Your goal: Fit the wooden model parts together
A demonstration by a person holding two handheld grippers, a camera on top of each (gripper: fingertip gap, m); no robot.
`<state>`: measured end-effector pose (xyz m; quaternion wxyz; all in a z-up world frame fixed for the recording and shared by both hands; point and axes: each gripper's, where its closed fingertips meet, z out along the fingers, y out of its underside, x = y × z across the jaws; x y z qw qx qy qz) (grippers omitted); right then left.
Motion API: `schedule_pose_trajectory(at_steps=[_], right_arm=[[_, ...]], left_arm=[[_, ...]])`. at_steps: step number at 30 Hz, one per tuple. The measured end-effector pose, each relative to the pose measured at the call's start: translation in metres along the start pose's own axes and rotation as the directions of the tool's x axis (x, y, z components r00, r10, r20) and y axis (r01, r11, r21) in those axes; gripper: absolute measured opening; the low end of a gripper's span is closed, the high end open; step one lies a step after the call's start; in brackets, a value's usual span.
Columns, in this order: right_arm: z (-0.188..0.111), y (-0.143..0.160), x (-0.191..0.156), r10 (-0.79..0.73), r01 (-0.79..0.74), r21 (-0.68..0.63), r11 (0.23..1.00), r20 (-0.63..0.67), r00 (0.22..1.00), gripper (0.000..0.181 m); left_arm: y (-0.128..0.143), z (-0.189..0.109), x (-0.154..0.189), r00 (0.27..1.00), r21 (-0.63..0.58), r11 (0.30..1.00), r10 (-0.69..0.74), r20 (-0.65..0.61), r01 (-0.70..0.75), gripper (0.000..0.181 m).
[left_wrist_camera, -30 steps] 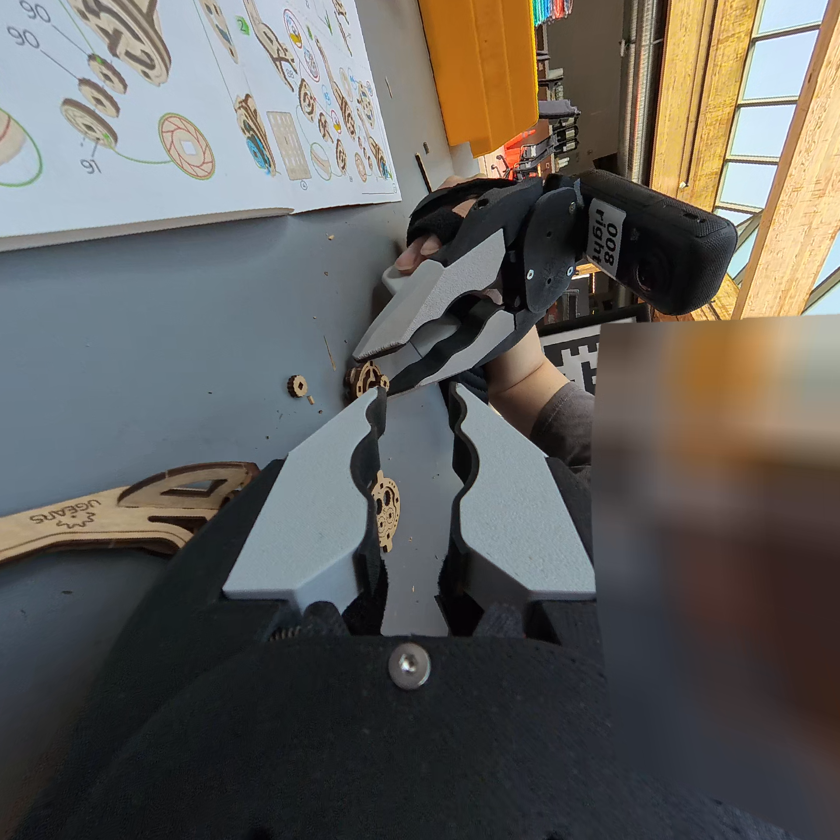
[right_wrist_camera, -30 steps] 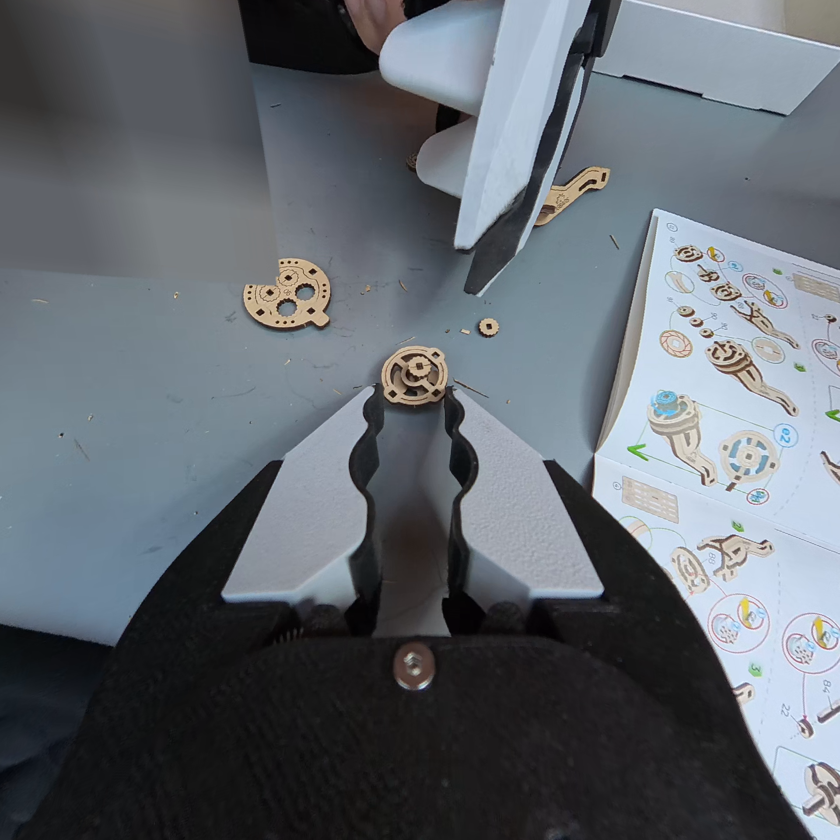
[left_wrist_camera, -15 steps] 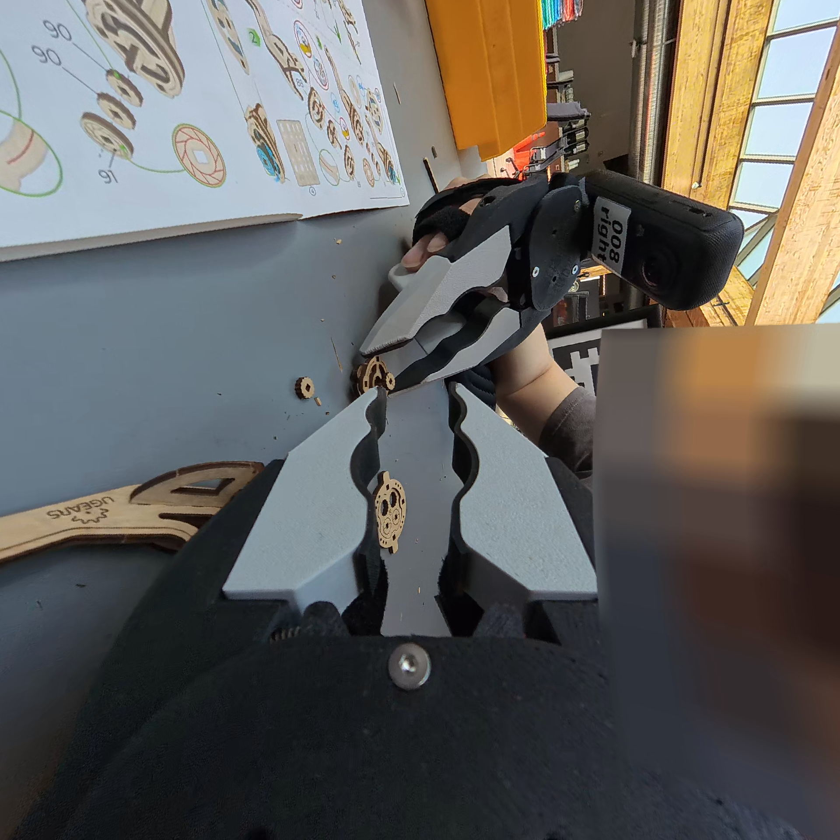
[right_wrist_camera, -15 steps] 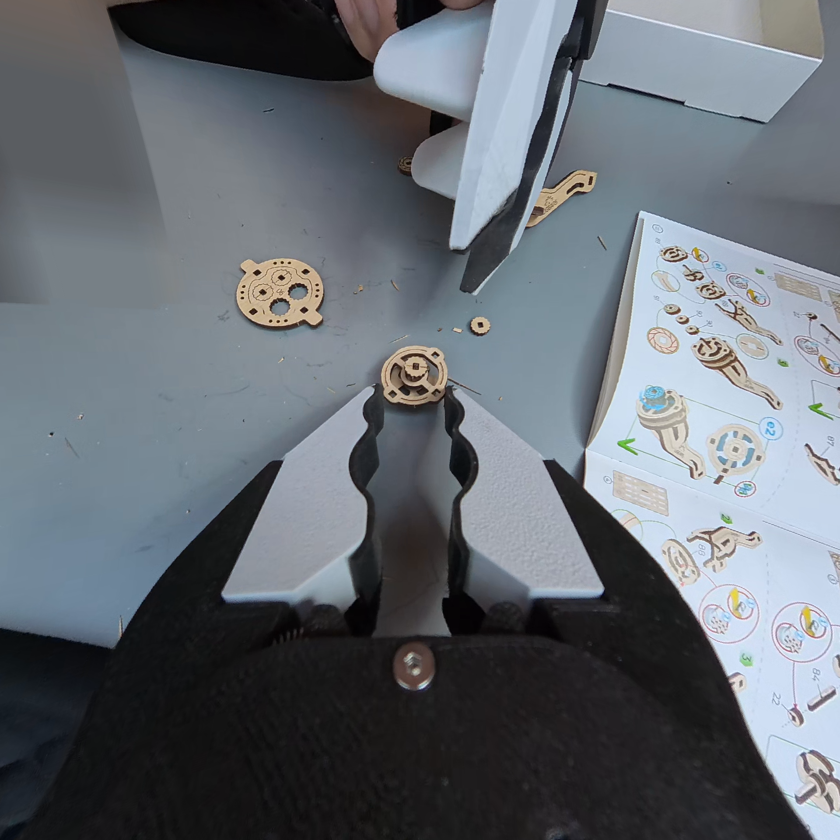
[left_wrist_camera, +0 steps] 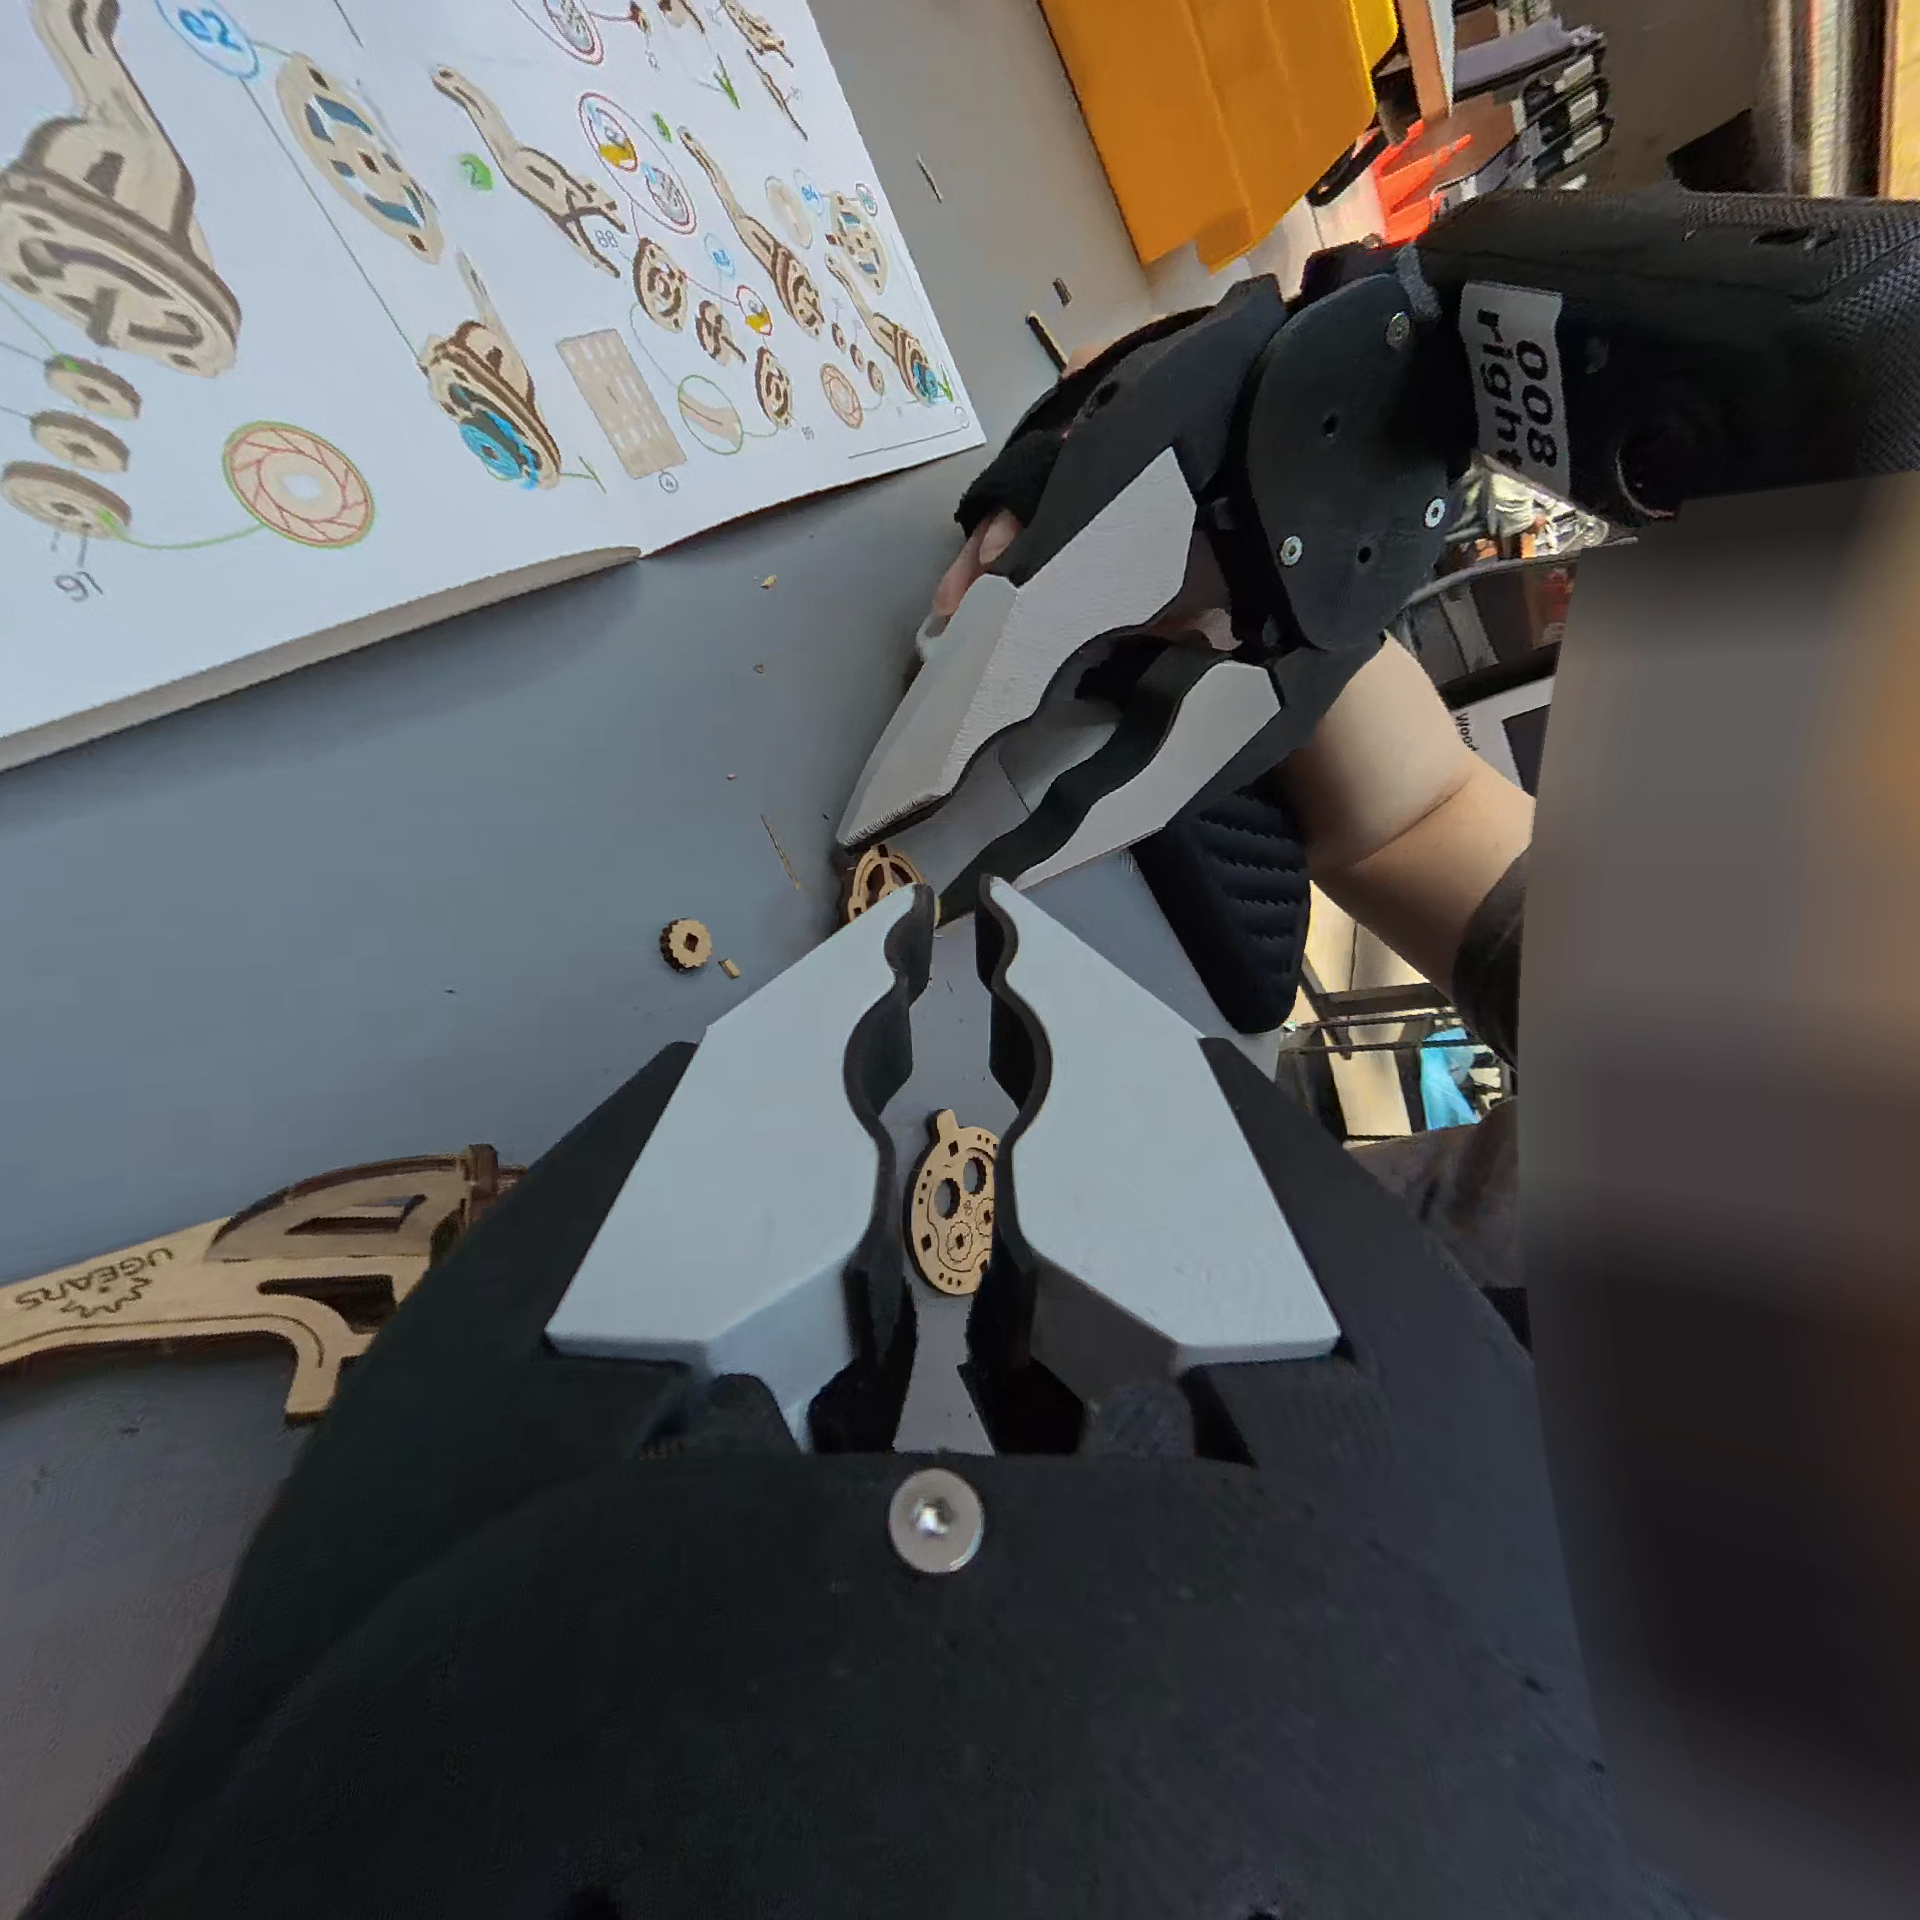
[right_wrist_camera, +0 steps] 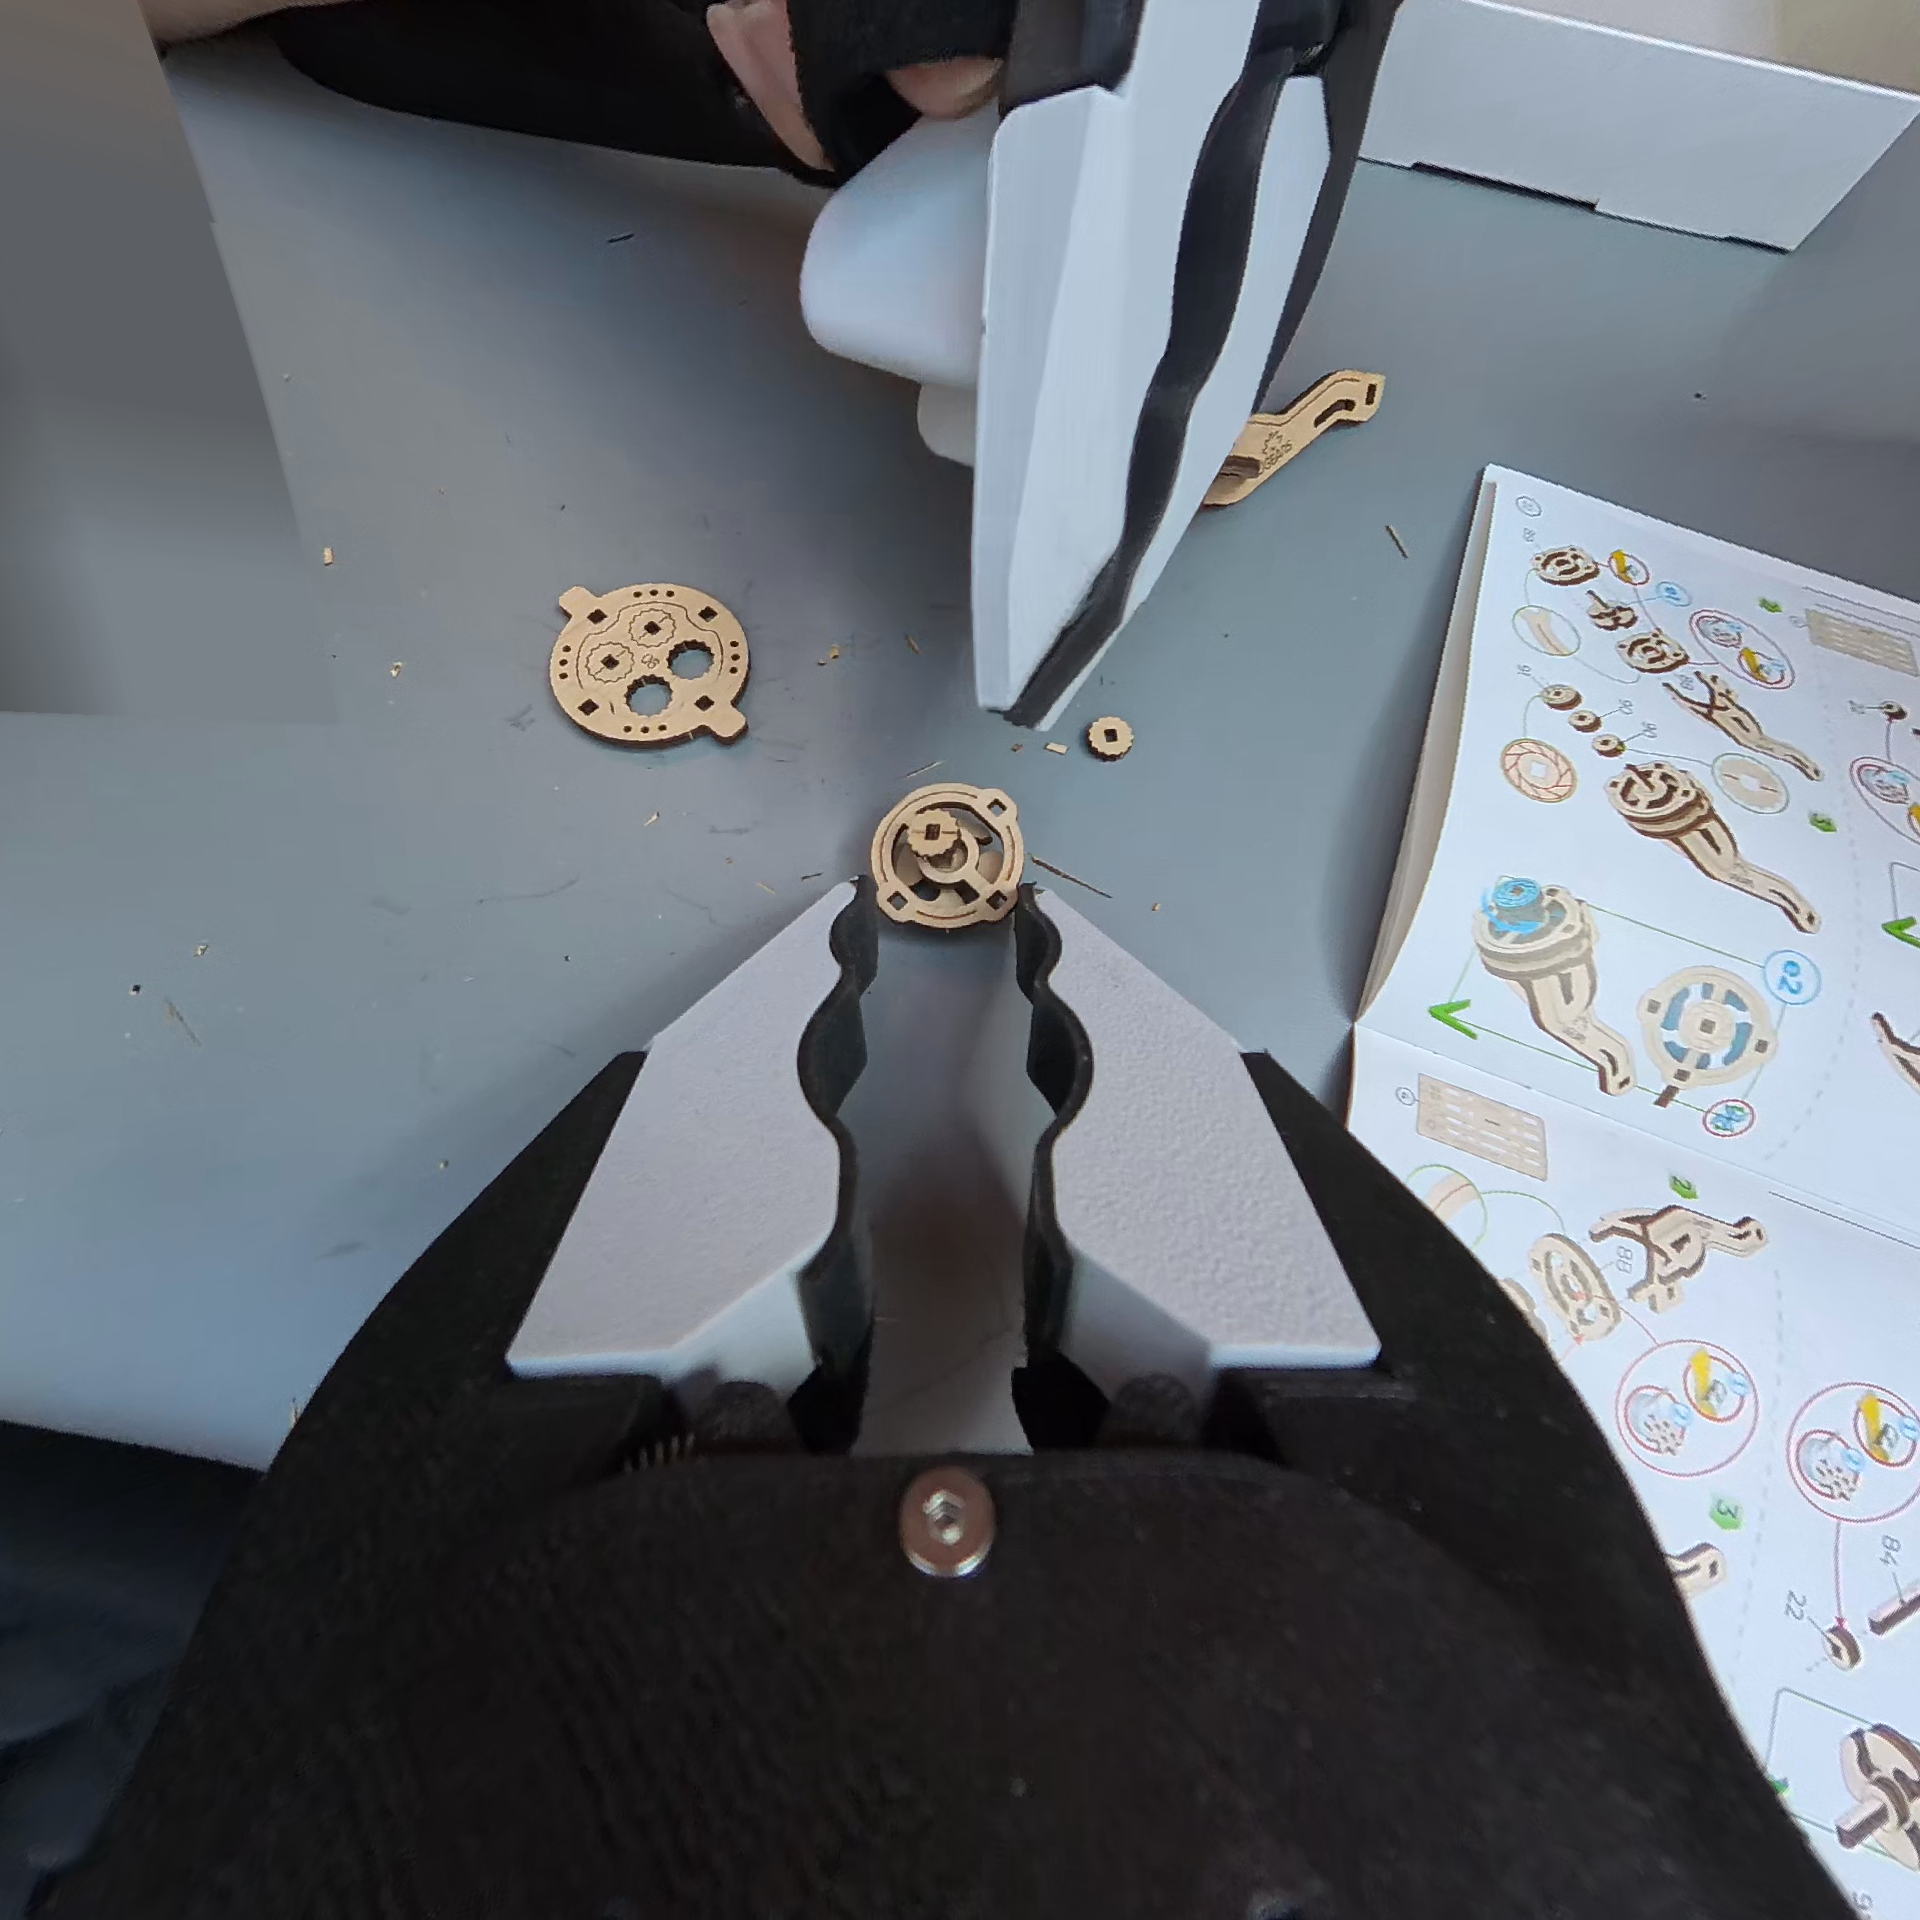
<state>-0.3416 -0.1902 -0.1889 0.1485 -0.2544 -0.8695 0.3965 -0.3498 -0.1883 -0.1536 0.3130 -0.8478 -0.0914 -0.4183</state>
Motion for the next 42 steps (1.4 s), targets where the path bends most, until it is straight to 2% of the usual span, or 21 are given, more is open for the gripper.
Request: schedule_pose_trajectory(at_steps=[6,14,27,42], right_arm=[[0.000,0.001,0.001,0.003,-0.003,0.001,1.000,-0.002,1.000,0.025],[0.000,0.001,0.001,0.001,-0.001,0.006,1.000,0.000,1.000,0.025],[-0.001,-0.002,0.001,-0.008,0.008,0.015,1.000,-0.006,1.000,0.025],[-0.005,-0.001,0.001,-0.027,0.027,0.013,1.000,-0.010,1.000,0.025]], left_arm=[[0.011,0.005,-0.017,0.995,-0.070,0.998,0.013,0.097,-0.006,0.009],[0.017,0.009,-0.030,0.945,-0.155,0.975,0.194,0.265,-0.157,0.010],[0.022,0.014,-0.031,0.953,-0.170,0.976,0.177,0.245,-0.138,0.001],[0.020,0.018,-0.025,0.968,-0.144,0.982,0.147,0.205,-0.119,0.002]])
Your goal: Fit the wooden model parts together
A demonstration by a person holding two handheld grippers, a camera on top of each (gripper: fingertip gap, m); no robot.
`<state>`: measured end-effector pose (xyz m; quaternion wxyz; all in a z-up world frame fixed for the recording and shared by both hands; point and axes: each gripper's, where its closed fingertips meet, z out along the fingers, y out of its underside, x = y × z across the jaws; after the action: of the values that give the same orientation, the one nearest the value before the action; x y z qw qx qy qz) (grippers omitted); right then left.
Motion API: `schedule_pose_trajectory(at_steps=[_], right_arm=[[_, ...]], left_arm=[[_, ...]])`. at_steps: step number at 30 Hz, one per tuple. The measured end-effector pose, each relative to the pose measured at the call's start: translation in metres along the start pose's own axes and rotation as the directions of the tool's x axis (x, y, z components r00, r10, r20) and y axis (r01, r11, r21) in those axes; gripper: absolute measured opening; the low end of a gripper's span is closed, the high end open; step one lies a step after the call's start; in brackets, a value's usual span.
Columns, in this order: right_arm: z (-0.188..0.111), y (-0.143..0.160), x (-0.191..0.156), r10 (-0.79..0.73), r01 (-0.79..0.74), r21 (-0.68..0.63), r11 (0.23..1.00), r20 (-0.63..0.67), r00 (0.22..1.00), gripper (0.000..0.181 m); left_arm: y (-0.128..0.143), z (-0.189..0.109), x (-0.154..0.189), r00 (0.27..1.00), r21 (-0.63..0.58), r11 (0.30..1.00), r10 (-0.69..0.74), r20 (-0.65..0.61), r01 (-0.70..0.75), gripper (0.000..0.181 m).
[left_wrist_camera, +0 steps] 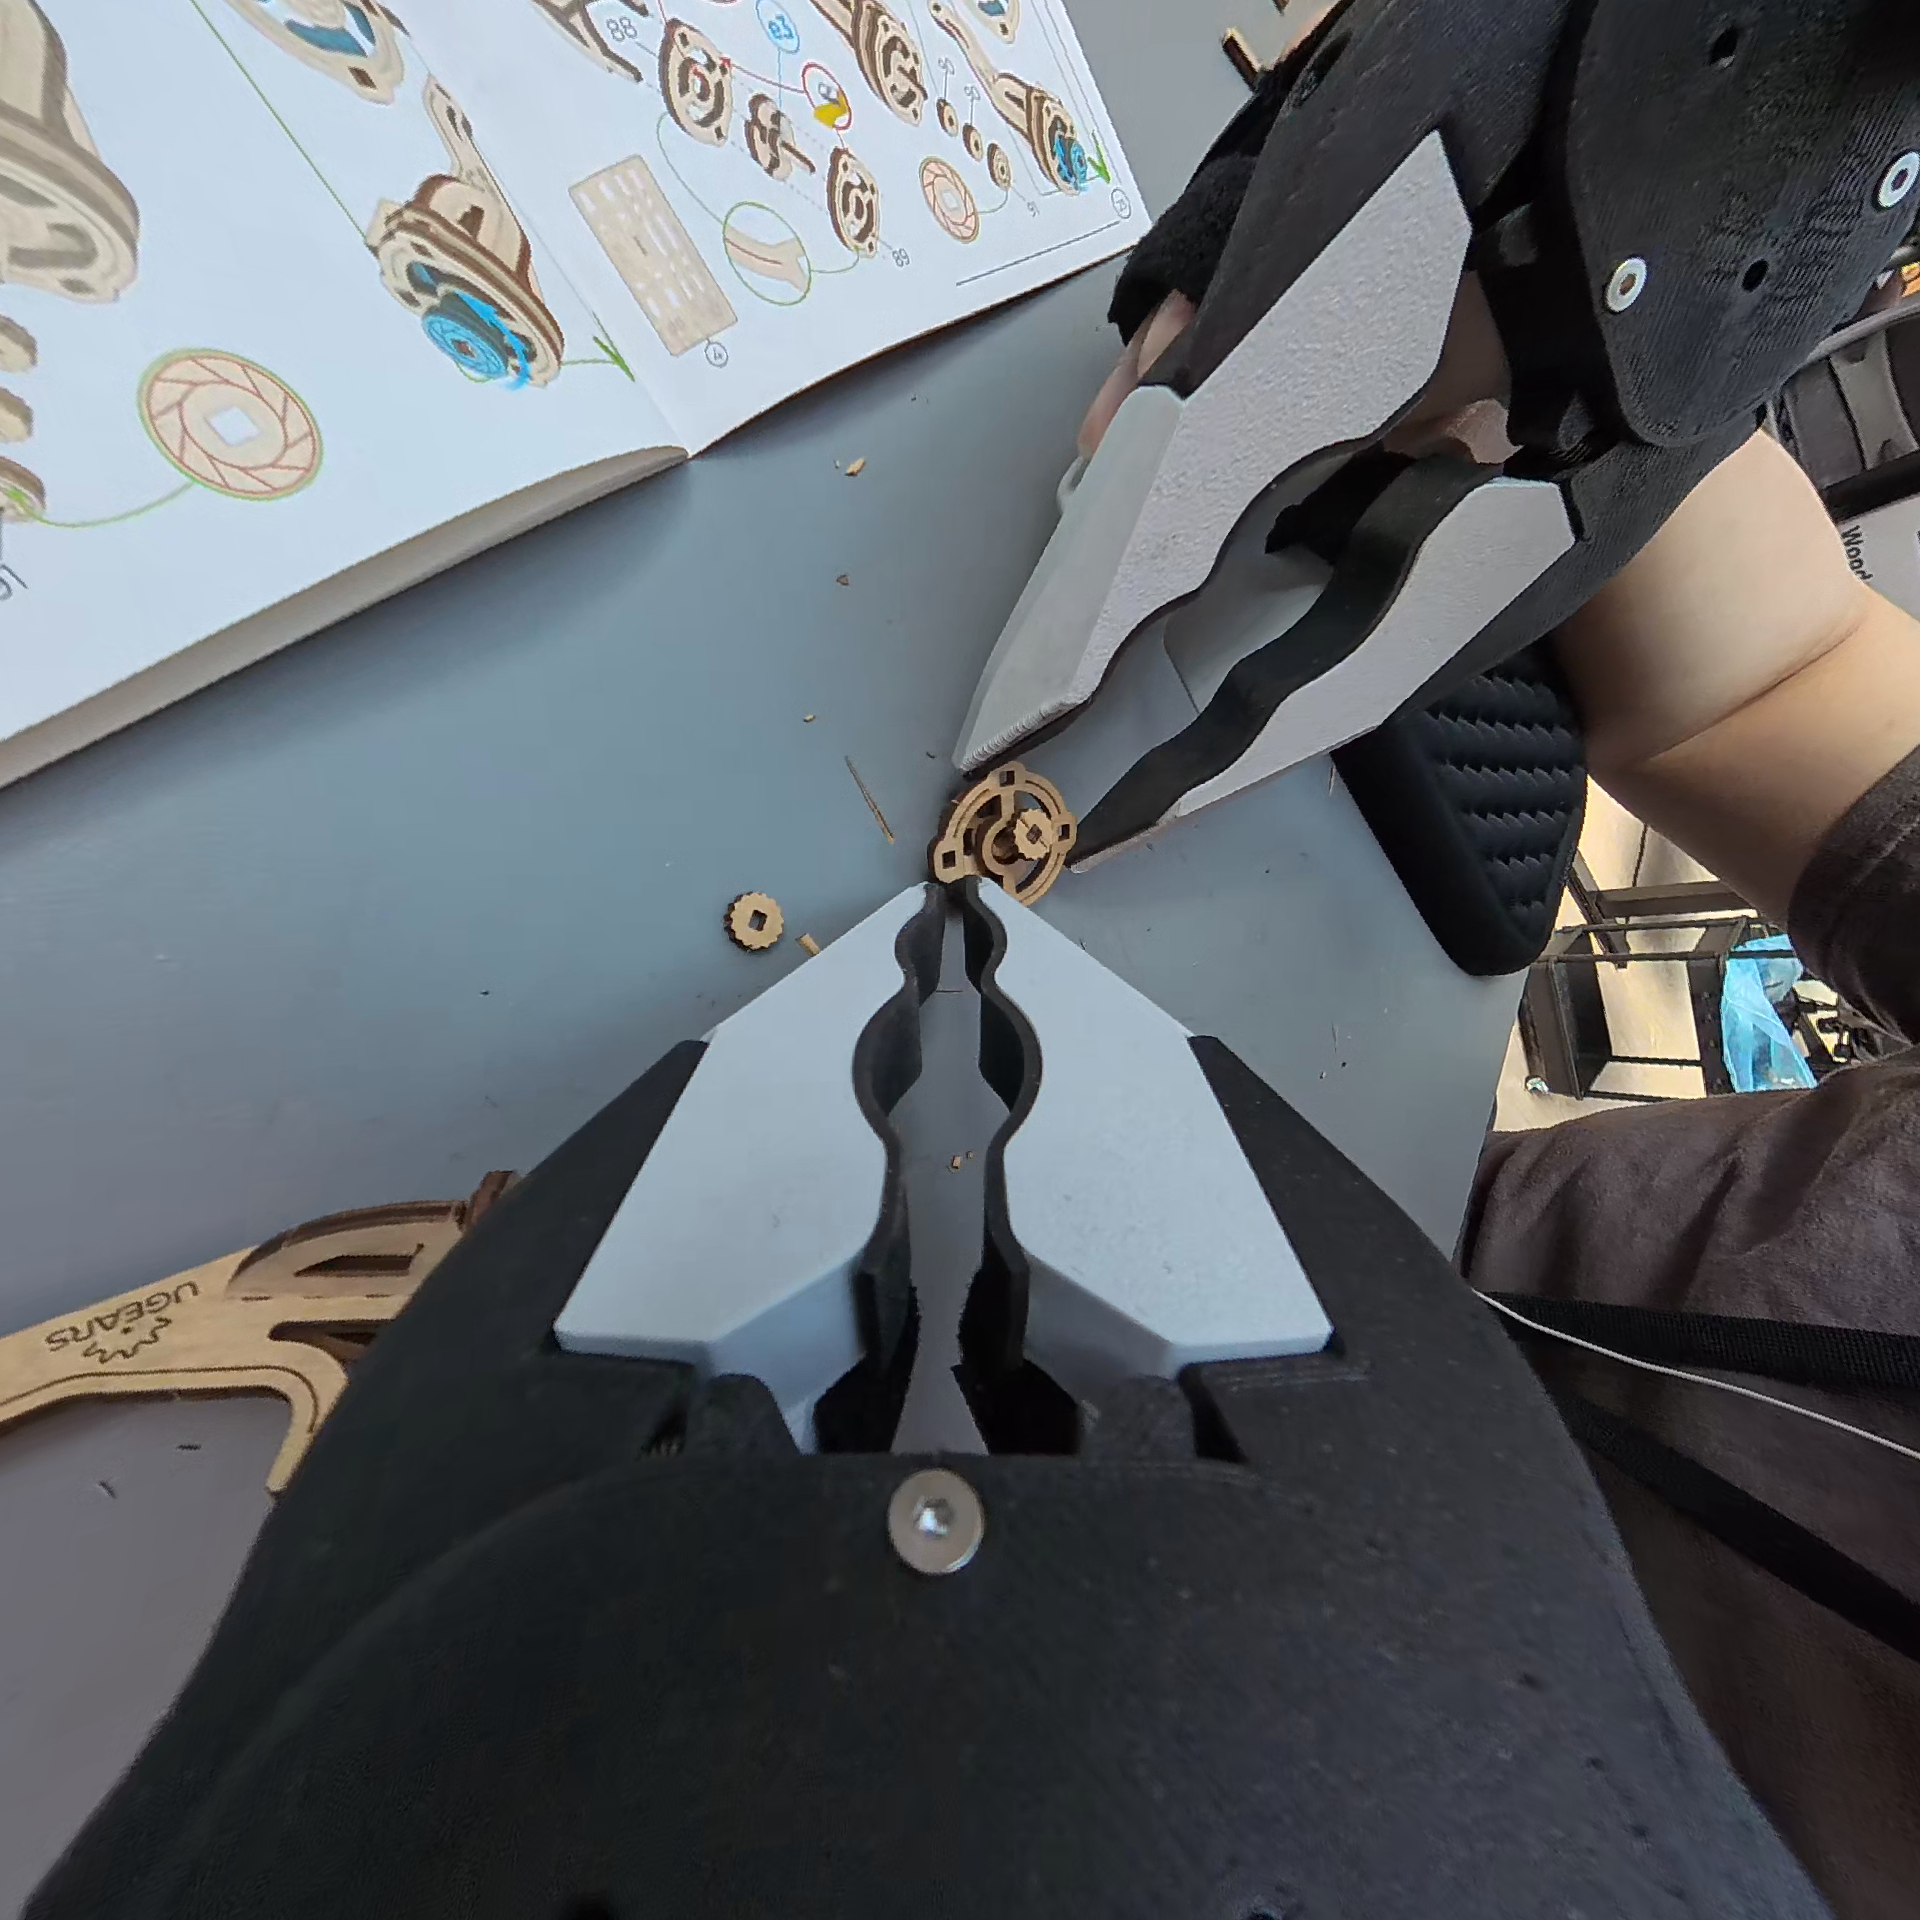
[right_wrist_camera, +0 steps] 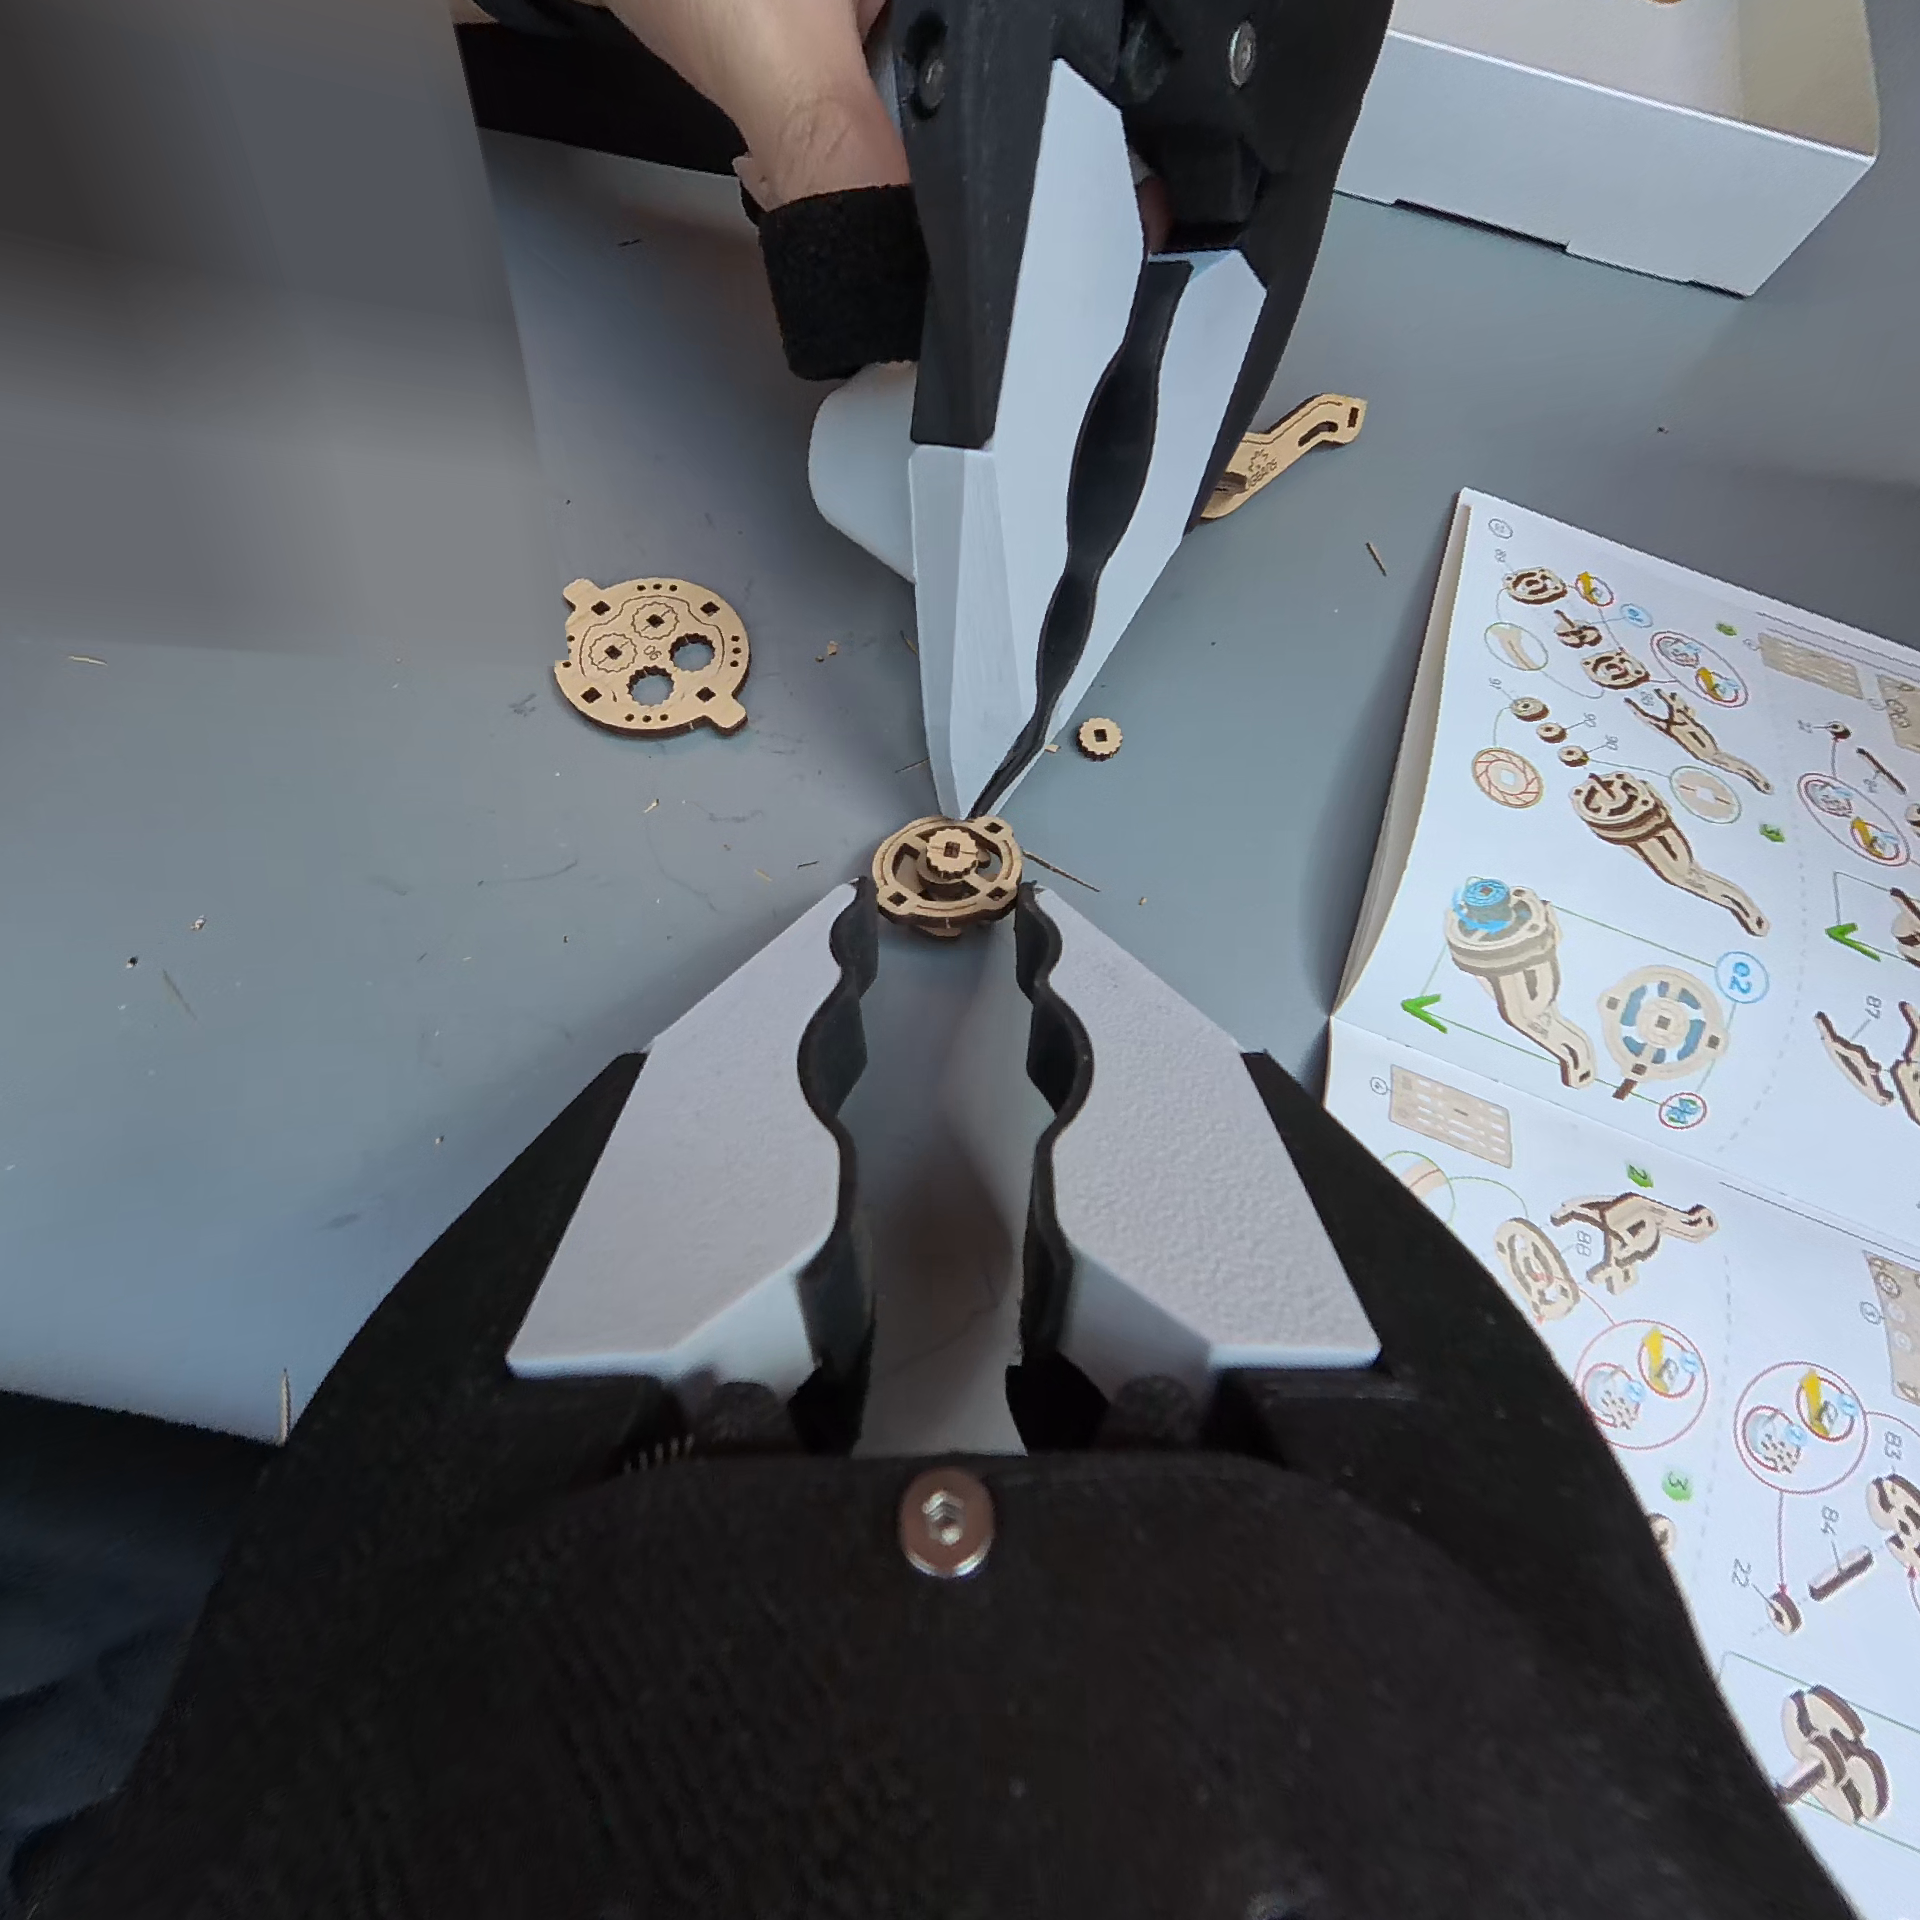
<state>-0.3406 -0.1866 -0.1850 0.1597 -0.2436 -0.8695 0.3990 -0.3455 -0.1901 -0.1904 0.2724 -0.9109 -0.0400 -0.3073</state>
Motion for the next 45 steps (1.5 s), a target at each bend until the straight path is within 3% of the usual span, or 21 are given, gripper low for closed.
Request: schedule_pose_trajectory(at_steps=[5,15,21,29,34,45], right_arm=[[-0.001,0.000,0.001,0.014,-0.014,0.013,1.000,0.003,1.000,0.025],[-0.002,0.002,0.001,0.055,-0.056,0.038,0.998,0.032,0.998,0.025],[-0.003,0.004,0.002,0.053,-0.055,0.038,0.998,0.030,0.998,0.025],[-0.002,0.006,0.001,0.030,-0.031,0.022,0.999,0.022,0.999,0.025],[-0.001,0.005,0.001,0.014,-0.015,0.018,1.000,0.016,1.000,0.025],[0.000,0.004,0.000,-0.016,0.016,0.008,1.000,0.000,1.000,0.025]], left_arm=[[-0.002,0.001,0.006,0.998,0.012,0.999,-0.031,-0.049,0.031,0.012],[-0.003,0.000,0.010,0.998,0.018,1.000,0.000,-0.059,0.001,0.017],[-0.005,-0.003,0.007,0.983,0.008,0.984,0.176,0.058,-0.177,0.027],[-0.004,-0.002,0.004,0.873,-0.068,0.895,0.445,0.199,-0.441,0.043],[0.000,0.003,0.001,0.800,-0.131,0.839,0.543,0.254,-0.528,0.044],[0.001,0.010,0.005,0.794,-0.123,0.827,0.561,0.233,-0.549,0.027]])
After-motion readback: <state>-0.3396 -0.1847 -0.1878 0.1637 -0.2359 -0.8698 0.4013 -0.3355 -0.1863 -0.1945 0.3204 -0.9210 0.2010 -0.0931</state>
